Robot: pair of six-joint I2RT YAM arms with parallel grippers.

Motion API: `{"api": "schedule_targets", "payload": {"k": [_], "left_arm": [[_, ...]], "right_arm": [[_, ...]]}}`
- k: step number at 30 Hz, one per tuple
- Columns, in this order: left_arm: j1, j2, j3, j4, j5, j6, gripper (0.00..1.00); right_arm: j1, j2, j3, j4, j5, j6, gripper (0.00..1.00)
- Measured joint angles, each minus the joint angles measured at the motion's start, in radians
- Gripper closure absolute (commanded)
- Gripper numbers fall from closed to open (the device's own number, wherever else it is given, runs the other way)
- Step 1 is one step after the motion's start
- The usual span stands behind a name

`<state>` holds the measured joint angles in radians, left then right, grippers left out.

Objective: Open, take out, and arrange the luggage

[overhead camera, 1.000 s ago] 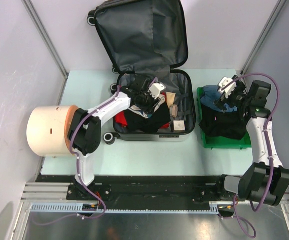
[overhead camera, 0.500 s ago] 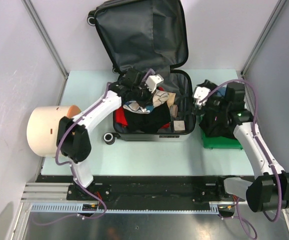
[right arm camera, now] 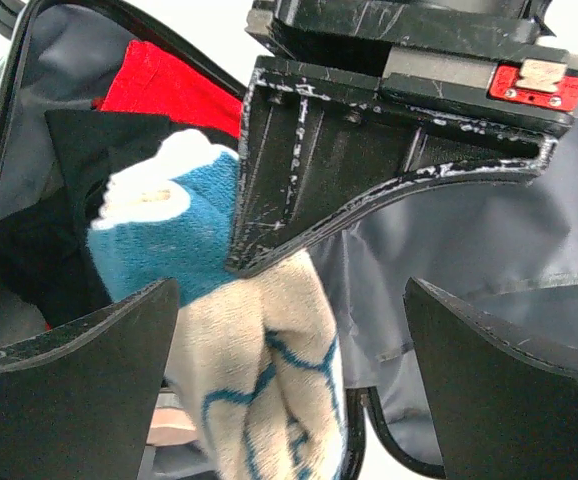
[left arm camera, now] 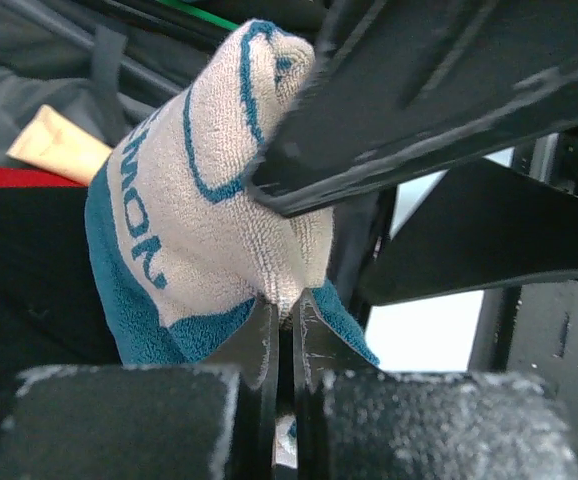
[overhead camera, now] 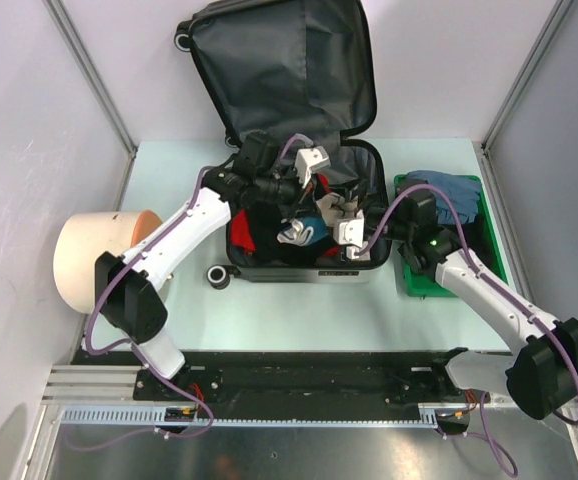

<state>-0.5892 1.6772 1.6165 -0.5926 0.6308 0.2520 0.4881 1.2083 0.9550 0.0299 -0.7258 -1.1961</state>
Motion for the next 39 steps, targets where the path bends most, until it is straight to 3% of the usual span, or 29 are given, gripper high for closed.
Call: {"api": "schedule_targets", "payload": {"k": [9,11,15,17,18,19,22,25,30,35,39], "left_arm": [[-0.049,-0.034,-0.048,-0.01,0.038,0.017,1.0],[-0.053,-0.036,-0.05,-0.016,0.04,0.019,1.0],[-0.061,-0.04,-0.05,-0.017,0.058,0.018,1.0],[-0.064,-0.041,-0.05,-0.023,0.063,0.018,0.99],[-0.066,-0.041,-0.05,-0.027,0.065,0.018,0.92],[-0.068,-0.041,-0.05,-0.034,0.07,0.019,0.68],[-0.083,-0.043,-0.045,-0.023,0.088,0.024,0.37],[-0.077,-0.055,-0.029,-0.016,0.086,0.022,0.29],[-0.05,-0.069,0.006,-0.011,0.085,0.009,0.24],[-0.007,-0.067,0.011,-0.006,0.09,-0.018,0.23],[0.01,-0.055,0.011,-0.006,0.093,-0.033,0.23]], "right_arm": [[0.005,0.03,-0.001,-0.051,-0.029,-0.172,0.01],[0.005,0.03,-0.001,-0.095,-0.043,-0.222,0.11],[-0.003,0.029,-0.001,-0.231,-0.046,-0.307,0.45],[-0.012,0.027,0.0,-0.284,-0.043,-0.326,0.73],[-0.016,0.02,0.003,-0.299,-0.042,-0.335,0.84],[-0.022,0.011,0.008,-0.313,-0.042,-0.337,1.0],[-0.048,-0.04,0.016,-0.36,-0.032,-0.316,1.0],[-0.135,-0.11,0.016,-0.407,0.002,-0.268,1.0],[-0.399,-0.265,0.022,-0.467,0.008,-0.218,1.0],[-0.794,-0.34,0.04,-0.51,-0.07,-0.223,1.0],[-0.927,-0.284,0.042,-0.503,-0.114,-0.248,1.0]]}}
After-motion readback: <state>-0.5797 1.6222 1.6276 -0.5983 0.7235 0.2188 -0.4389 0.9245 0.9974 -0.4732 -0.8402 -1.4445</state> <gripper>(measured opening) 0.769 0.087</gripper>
